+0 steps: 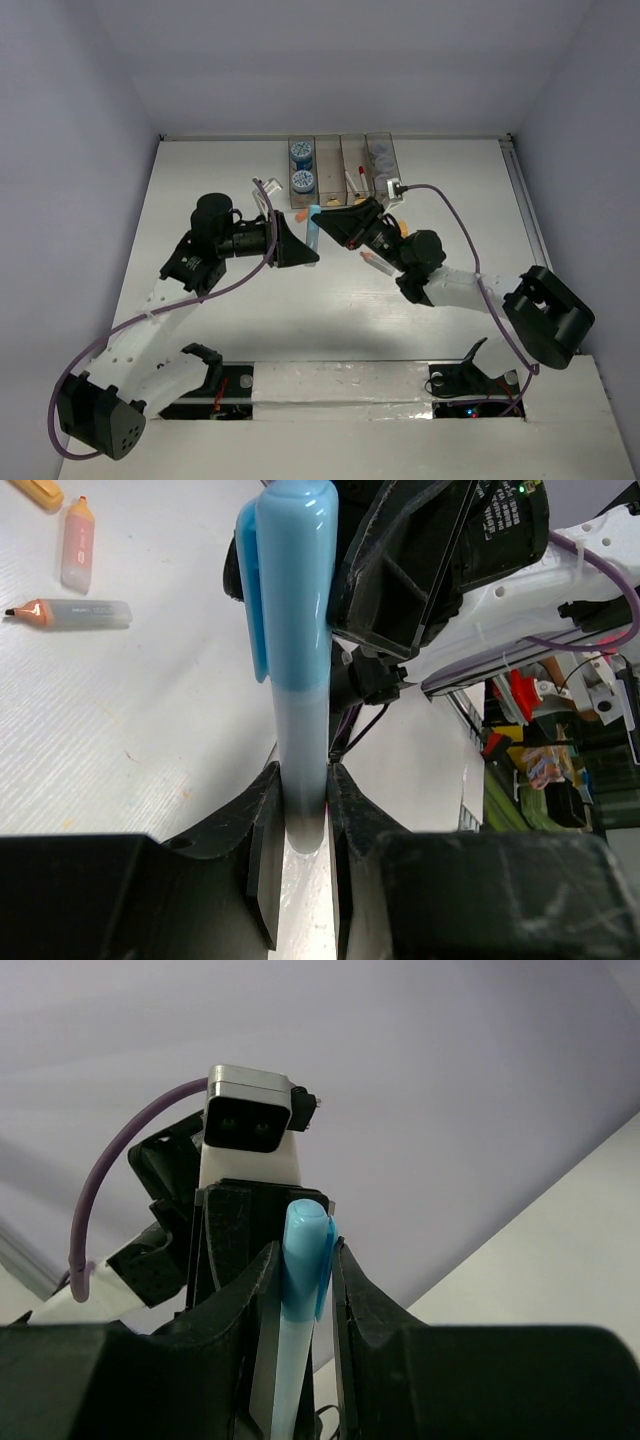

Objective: Sort the stationery into containers
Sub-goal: Close the pen cap on the pen, then place the pen in the storage box, then move the pen cap to the center of the board, then pick up the pen from the center of the board.

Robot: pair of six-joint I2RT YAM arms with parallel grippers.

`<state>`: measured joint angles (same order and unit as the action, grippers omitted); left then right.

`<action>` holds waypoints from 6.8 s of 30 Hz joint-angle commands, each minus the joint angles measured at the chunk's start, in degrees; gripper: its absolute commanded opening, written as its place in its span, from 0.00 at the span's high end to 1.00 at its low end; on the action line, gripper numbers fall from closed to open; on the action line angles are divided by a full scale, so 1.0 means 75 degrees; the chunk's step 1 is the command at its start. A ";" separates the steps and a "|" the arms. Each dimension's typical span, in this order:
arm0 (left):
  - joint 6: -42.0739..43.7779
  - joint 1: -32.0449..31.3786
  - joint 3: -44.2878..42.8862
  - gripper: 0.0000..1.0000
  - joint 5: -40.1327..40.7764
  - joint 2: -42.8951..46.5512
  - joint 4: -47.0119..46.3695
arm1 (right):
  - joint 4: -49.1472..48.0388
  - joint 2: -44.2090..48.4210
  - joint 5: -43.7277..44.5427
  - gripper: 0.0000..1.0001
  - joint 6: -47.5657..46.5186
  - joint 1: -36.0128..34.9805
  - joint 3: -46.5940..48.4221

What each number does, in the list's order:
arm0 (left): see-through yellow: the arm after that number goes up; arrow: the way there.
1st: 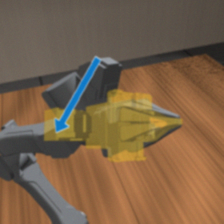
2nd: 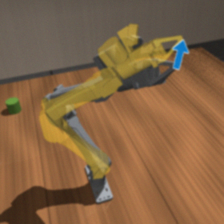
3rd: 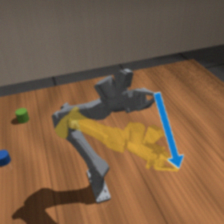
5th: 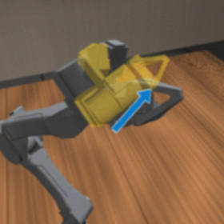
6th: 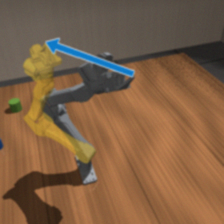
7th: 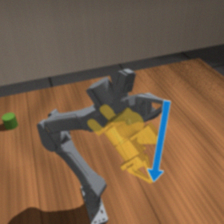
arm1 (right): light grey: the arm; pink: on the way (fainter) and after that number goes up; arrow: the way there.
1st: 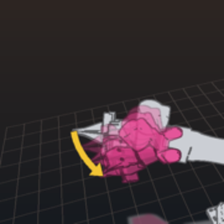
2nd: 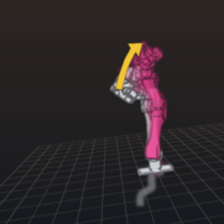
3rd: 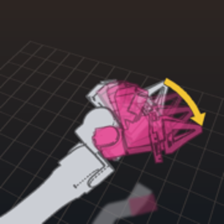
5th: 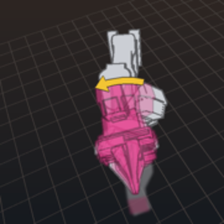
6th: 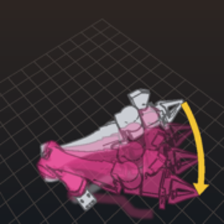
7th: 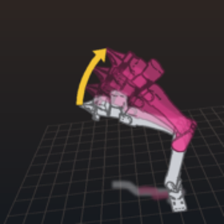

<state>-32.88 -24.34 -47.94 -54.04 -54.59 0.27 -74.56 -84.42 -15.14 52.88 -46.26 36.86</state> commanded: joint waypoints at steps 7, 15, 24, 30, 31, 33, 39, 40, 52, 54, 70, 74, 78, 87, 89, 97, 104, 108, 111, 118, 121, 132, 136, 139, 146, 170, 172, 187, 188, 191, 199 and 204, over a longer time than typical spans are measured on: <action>0.0107 0.0292 -0.1051 0.99 0.1838 0.0352 -0.3612 | 0.4280 0.0100 -0.2297 1.00 -0.0781 -0.1087 -0.0252; 0.1347 0.0292 -0.0112 0.53 0.2622 0.1324 -0.1189 | 0.4316 0.0650 -0.1686 1.00 -0.0218 0.0835 0.1280; 0.2287 0.0292 0.0977 0.22 0.3783 0.2484 -0.0048 | 0.5839 -0.0566 -0.1099 1.00 -0.1214 0.2251 0.3614; 0.2474 0.0292 0.1095 0.02 0.4428 0.2684 0.0350 | 0.7280 -0.2625 -0.0935 1.00 -0.2292 0.2805 0.5802; 0.2474 0.0292 0.1072 0.01 0.4498 0.2696 0.0420 | 0.7502 -0.2886 -0.0958 1.00 -0.2444 0.2898 0.6156; 0.2579 0.0176 0.1014 0.01 0.4837 0.2696 0.0595 | 0.8054 -0.3622 -0.0830 1.00 -0.2831 0.2898 0.7091; 0.2673 -0.0130 0.0896 0.01 0.5401 0.2720 0.0760 | 0.8500 -0.5148 -0.0350 1.00 -0.3196 0.3039 0.8829; 0.2685 -0.0200 0.0885 0.01 0.5389 0.2720 0.0772 | 0.8454 -0.5347 -0.0303 1.00 -0.3161 0.3120 0.9168; 0.2721 -0.0271 0.0861 0.01 0.5506 0.2790 0.0807 | 0.9321 -0.7025 -0.0384 0.45 -0.3254 0.3191 1.0917; 0.2720 -0.0271 0.0861 0.01 0.5530 0.2790 0.0807 | 0.9344 -0.6897 -0.0396 0.30 -0.3277 0.3191 1.0894; 0.2697 -0.0423 0.0873 0.01 0.5518 0.2907 0.0796 | 0.9104 -0.0899 -0.0901 0.79 -0.3687 0.3191 0.2986; 0.2697 -0.0493 0.0861 0.01 0.5495 0.2954 0.0784 | 1.0638 0.0110 -0.0410 0.77 -0.4062 0.3191 0.2059; 0.2685 -0.0493 0.0873 0.01 0.5494 0.2966 0.0761 | 1.1944 0.0276 -0.0186 0.46 -0.4472 0.2876 0.2046; 0.2685 -0.0493 0.0873 0.01 0.5530 0.2931 0.0772 | 1.3340 -0.0836 0.1174 0.31 -0.5456 0.2208 0.3264; 0.2685 -0.0493 0.0873 0.01 0.5541 0.2907 0.0784 | 1.3446 -0.1001 0.1314 0.31 -0.5597 0.2125 0.3510; 0.2697 -0.0493 0.0814 0.01 0.5658 0.2884 0.0831 | 1.3003 -0.1552 0.1398 0.31 -0.5704 0.1669 0.4190; 0.2662 -0.0423 0.0791 0.01 0.5904 0.2954 0.0889 | 0.9048 -0.2347 0.1970 0.20 -0.3971 0.0544 0.4284; 0.2650 -0.0423 0.0791 0.01 0.5916 0.2978 0.0878 | 0.8045 -0.3307 0.3163 0.19 -0.3115 0.0367 0.4646; 0.2650 -0.0423 0.0803 0.01 0.5882 0.2989 0.0878 | 0.7763 -0.3881 0.3843 0.19 -0.2938 0.0297 0.4998; 0.2662 -0.0423 0.0779 0.01 0.5893 0.3013 0.0889 | 0.7973 -0.5019 0.4537 0.18 -0.3184 0.0005 0.5900; 0.2662 -0.0493 0.0767 0.01 0.5893 0.3013 0.0889 | 0.8031 -0.5266 0.5017 0.19 -0.3394 -0.0136 0.6147; 0.2685 -0.0575 0.0756 0.01 0.5905 0.2989 0.0889 | 0.8676 -0.6380 0.5873 0.25 -0.3770 -0.0207 0.7400; 0.2685 -0.0575 0.0756 0.01 0.5905 0.2978 0.0889 | 0.8864 -0.6696 0.6224 0.30 -0.3735 -0.0277 0.7729; 0.2685 -0.0575 0.0756 0.01 0.5916 0.2978 0.0878 | 0.8992 -0.6802 0.6459 0.35 -0.3700 -0.0277 0.7846; 0.2697 -0.0646 0.0756 0.01 0.5928 0.2919 0.0889 | 0.9017 -0.6838 0.6694 0.73 -0.3618 -0.0277 0.7742; 0.2662 -0.0505 0.0803 0.01 0.5788 0.2872 0.0784 | 0.9297 -0.2819 0.2721 0.32 -0.6160 -0.0430 0.2726; 0.2662 -0.0435 0.0814 0.01 0.5752 0.2861 0.0761 | 0.9402 -0.2515 0.2779 0.25 -0.6149 -0.0430 0.2784; 0.2650 -0.0294 0.0826 0.01 0.5659 0.2802 0.0737 | 0.9427 -0.1950 0.0590 0.19 -0.5025 -0.1039 0.2819; 0.2650 -0.0294 0.0826 0.01 0.5647 0.2802 0.0737 | 0.9426 -0.2055 0.0542 0.19 -0.4989 -0.1039 0.2854; 0.2650 -0.0294 0.0826 0.01 0.5670 0.2825 0.0749 | 0.9391 -0.2314 0.0670 0.20 -0.4942 -0.1039 0.2902; 0.2650 -0.0294 0.0838 0.01 0.5635 0.2825 0.0714 | 0.9884 -0.2794 0.1970 0.21 -0.4871 -0.1039 0.3124; 0.2650 -0.0294 0.0838 0.01 0.5635 0.2837 0.0714 | 0.9918 -0.2911 0.2627 0.21 -0.4719 -0.0945 0.3194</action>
<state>-13.10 -26.87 -39.79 -10.94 -33.58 8.45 -1.48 -104.62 -0.49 16.32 -53.93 59.07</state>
